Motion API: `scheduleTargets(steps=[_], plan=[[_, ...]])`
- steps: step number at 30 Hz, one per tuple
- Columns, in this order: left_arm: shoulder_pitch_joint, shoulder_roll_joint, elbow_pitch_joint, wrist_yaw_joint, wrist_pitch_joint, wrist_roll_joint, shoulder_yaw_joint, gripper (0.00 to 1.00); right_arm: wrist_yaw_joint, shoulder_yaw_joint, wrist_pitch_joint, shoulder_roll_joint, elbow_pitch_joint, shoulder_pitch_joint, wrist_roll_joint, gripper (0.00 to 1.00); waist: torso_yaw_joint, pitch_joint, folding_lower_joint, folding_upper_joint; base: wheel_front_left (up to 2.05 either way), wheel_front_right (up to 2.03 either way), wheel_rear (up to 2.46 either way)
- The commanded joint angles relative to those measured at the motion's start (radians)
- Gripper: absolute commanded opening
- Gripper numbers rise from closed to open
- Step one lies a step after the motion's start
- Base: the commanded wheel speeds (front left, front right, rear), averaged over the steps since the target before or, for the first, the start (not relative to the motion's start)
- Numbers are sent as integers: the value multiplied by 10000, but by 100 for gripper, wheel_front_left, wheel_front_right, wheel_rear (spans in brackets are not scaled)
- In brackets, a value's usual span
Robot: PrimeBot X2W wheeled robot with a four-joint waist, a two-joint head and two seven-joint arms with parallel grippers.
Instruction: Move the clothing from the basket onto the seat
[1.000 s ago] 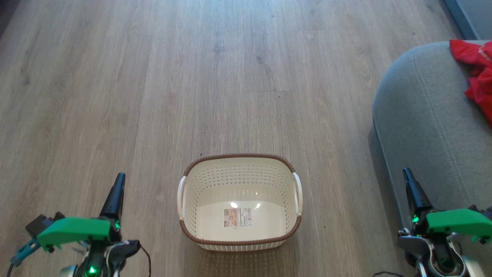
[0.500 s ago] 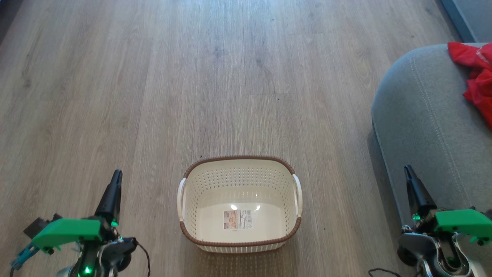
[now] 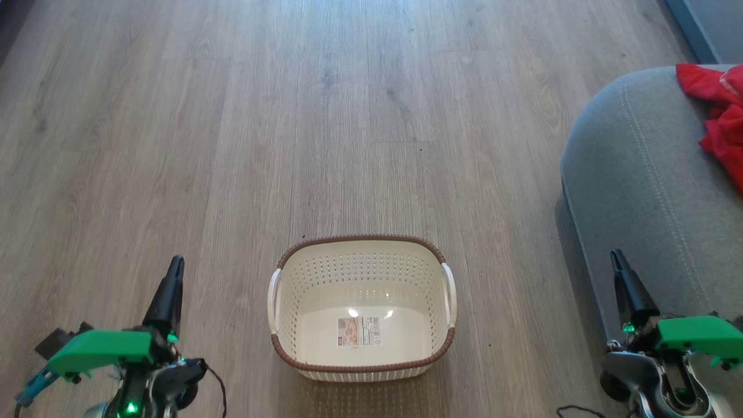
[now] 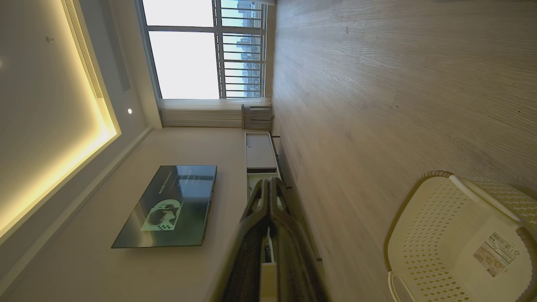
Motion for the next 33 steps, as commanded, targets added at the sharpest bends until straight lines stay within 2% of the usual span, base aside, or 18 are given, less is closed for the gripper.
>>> scheduleTargets(steps=[1, 33], plan=[[-275, 81, -346, -94, 35, -64, 351, 0, 0, 173, 59, -35, -389, -518, 59, 0, 0, 1, 0, 0, 0, 0, 0], [-274, 81, -347, -94, 33, -66, 350, 0, 0, 174, 58, -35, -389, -518, 60, 0, 0, 1, 0, 0, 0, 0, 0]])
